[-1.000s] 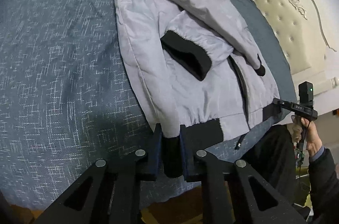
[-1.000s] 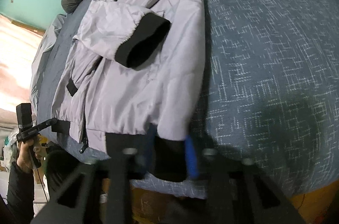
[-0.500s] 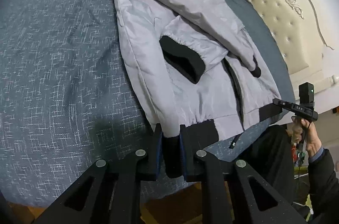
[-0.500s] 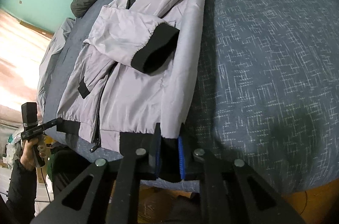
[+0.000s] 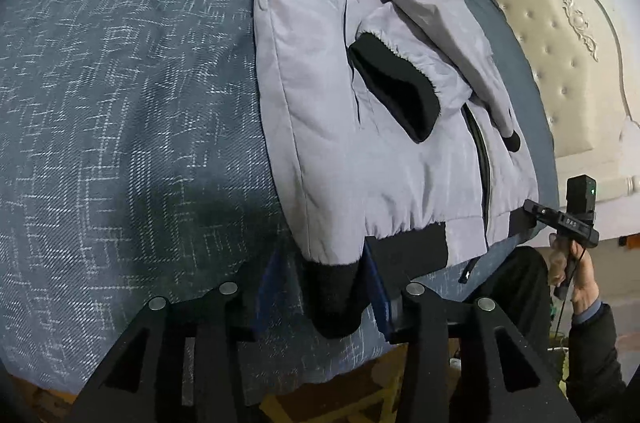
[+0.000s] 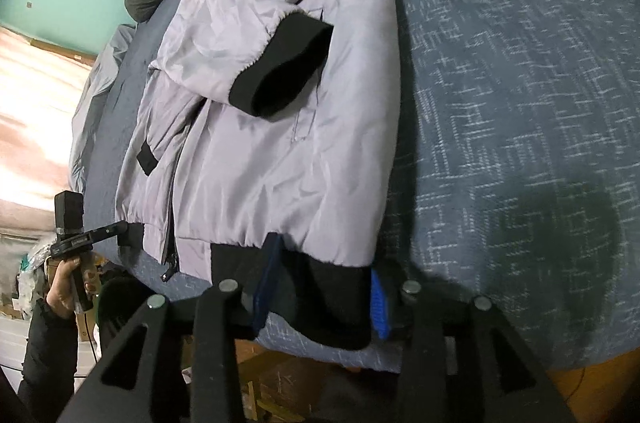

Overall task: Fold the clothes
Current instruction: 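Lift the held hem band with both tools toward the collar, then carry the held hem over the jacket body toward the collar with both tools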

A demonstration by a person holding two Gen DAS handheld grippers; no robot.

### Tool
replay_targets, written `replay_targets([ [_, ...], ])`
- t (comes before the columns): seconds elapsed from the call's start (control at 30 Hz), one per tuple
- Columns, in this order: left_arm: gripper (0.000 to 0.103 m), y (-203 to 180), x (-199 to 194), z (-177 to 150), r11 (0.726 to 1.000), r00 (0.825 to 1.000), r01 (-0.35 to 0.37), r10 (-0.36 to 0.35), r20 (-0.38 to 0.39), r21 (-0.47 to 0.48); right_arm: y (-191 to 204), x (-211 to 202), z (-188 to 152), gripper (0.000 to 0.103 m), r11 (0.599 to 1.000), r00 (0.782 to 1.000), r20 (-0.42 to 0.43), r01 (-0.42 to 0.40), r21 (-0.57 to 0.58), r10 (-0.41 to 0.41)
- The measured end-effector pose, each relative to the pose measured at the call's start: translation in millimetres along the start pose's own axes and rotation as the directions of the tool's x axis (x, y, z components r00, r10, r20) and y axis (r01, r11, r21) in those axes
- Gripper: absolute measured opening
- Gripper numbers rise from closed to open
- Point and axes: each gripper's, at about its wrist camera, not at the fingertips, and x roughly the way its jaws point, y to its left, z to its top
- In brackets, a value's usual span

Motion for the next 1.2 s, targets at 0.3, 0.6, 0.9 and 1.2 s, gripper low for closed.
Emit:
replay_targets([
  [0.3,0.014,-25.8,-15.5,0.5,0.996,1.000,-0.015,0.013,0.022,0.089,12.3,-13.7,-3.3,0.014,0.998,0.999,0.041,0.010,-0.066,-0.008],
  [0.6,0.013,-66.9,-72.5,2.0,0.981,0.995,-0.016,-0.003,0.098,0.191,33.7,-47.4,-4.4,0.010,0.993,0.992,0.102,-0.058,-0.102,0.068],
  [0.9,0.013,-91.2,-123.8,-2.6,0.960,0.989,-0.034,-0.007,0.146,0.278,60.6,-88.9,-5.6,0.010,0.975,0.977,0.139,-0.136,-0.175,0.161],
  [1.2,0.013,-105.5,-174.7,-15.2,0.940,0.983,-0.052,-0.012,0.185,0.339,88.6,-137.3,-10.1,0.010,0.947,0.954,0.186,-0.180,-0.265,0.233],
])
